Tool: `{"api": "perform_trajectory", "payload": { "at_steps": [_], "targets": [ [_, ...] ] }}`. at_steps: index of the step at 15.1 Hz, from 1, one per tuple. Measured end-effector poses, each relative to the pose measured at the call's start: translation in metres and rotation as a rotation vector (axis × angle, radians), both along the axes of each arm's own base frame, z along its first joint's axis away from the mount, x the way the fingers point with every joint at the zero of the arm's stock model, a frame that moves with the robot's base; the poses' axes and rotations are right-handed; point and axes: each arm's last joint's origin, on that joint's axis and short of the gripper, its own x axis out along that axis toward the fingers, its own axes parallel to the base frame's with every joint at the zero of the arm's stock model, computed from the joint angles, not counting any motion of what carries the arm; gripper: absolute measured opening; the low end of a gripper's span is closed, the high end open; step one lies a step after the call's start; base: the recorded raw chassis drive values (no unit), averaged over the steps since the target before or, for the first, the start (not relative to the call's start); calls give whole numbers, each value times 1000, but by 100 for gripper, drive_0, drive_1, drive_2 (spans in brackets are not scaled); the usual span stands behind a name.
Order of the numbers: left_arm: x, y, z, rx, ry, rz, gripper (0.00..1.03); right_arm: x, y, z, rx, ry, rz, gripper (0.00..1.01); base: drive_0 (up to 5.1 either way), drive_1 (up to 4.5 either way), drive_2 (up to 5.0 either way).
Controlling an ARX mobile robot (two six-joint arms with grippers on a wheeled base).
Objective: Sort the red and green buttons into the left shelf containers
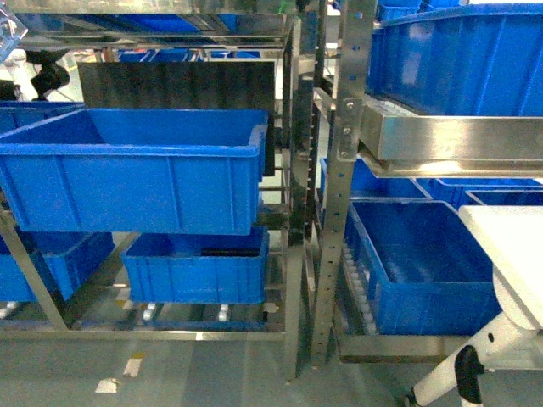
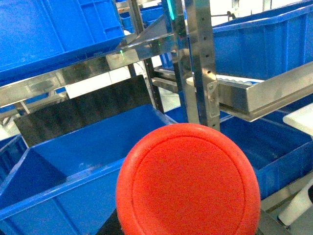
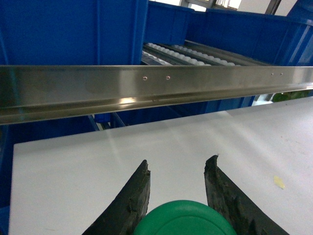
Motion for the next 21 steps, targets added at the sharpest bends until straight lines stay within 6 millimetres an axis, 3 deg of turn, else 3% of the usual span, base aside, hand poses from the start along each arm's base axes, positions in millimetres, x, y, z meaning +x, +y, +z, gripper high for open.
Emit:
{"api": "perform_trajectory", "payload": {
  "at_steps": [10,15,21],
  "targets": [
    [0,0,0,0,-2,0,24,0,0,0,-1,-1,1,30,-487,309,177],
    [0,0,0,0,1,5,24,1,2,2,-3,-6,9,30,-1,19,-22],
    [0,0,0,0,0,-3,24,0,2,2,-3,-6,3,30,11,383,-360]
  ]
}}
